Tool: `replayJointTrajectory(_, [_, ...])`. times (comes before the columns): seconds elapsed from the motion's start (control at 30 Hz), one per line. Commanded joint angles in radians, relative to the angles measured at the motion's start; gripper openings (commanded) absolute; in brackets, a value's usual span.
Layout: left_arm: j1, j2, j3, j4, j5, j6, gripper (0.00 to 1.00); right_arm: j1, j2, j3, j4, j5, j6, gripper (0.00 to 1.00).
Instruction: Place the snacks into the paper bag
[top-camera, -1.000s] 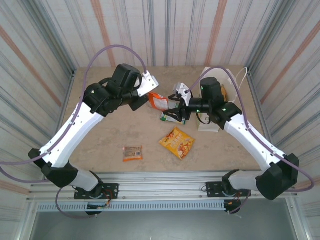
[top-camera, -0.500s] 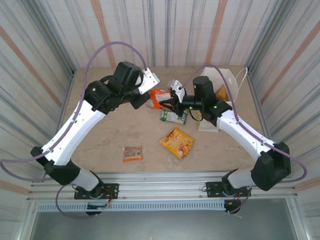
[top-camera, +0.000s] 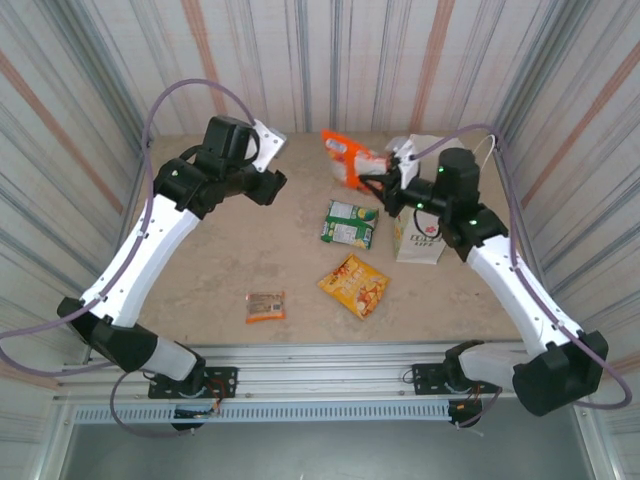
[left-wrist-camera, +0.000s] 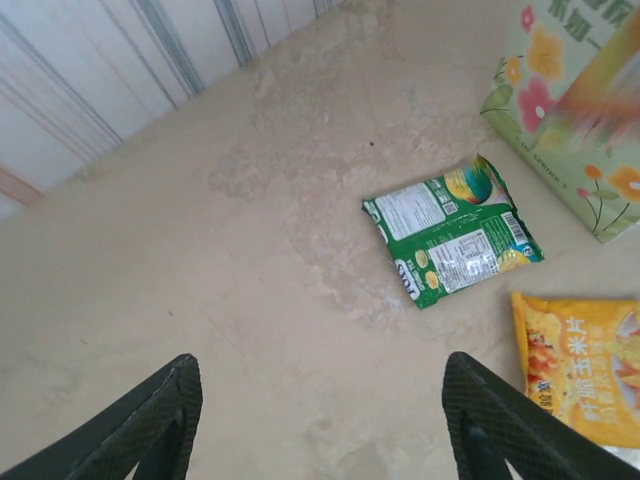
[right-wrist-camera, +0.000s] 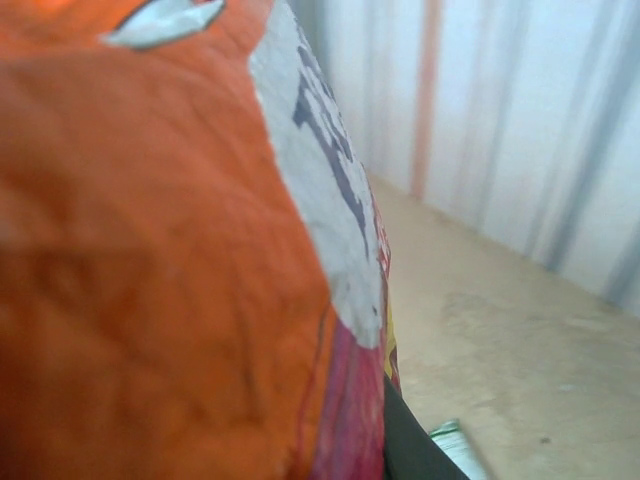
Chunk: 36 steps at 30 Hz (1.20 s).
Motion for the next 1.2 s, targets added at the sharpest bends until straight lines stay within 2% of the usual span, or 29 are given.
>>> replayJointTrajectory(0.0, [0.034,-0.035,-0.106,0.134,0.179,-0.145,0.69,-0.065,-0.051,0.095,0.045,0.097,0.161,0.08])
replayJointTrajectory(0.17, [0.076,0.011,-0.232,0.273,0.317,-0.265,0.67,-0.177,-0.052,0.179,0.012,0.218,0.258,0.09])
replayJointTrajectory(0.33, [0.084,0.093,-0.296,0.373,0.396,-0.340,0.64,-0.267,-0.039,0.208,-0.033,0.350,0.349,0.09])
replayJointTrajectory(0.47, [0.086,0.171,-0.304,0.419,0.438,-0.379,0.64,-0.323,-0.017,0.193,-0.075,0.374,0.410,0.09])
replayJointTrajectory(0.73, [0.103,0.304,-0.308,0.517,0.520,-0.449,0.63,-0.329,-0.022,0.104,-0.119,0.356,0.417,0.13])
replayJointTrajectory(0.77, [0.106,0.316,-0.307,0.528,0.527,-0.459,0.62,-0.328,-0.025,0.095,-0.125,0.356,0.415,0.15])
replayJointTrajectory(0.8, [0.109,0.332,-0.304,0.537,0.534,-0.467,0.62,-0.329,-0.026,0.090,-0.135,0.355,0.411,0.22])
replayJointTrajectory(0.9, [0.111,0.368,-0.299,0.557,0.540,-0.479,0.62,-0.329,-0.030,0.092,-0.188,0.353,0.386,0.46])
replayJointTrajectory(1.0, [0.112,0.406,-0.287,0.566,0.547,-0.488,0.62,-0.329,-0.057,0.087,-0.207,0.359,0.368,0.50])
replayJointTrajectory(1.17, [0.113,0.471,-0.261,0.575,0.561,-0.491,0.62,-0.327,-0.121,0.050,-0.196,0.311,0.356,0.51])
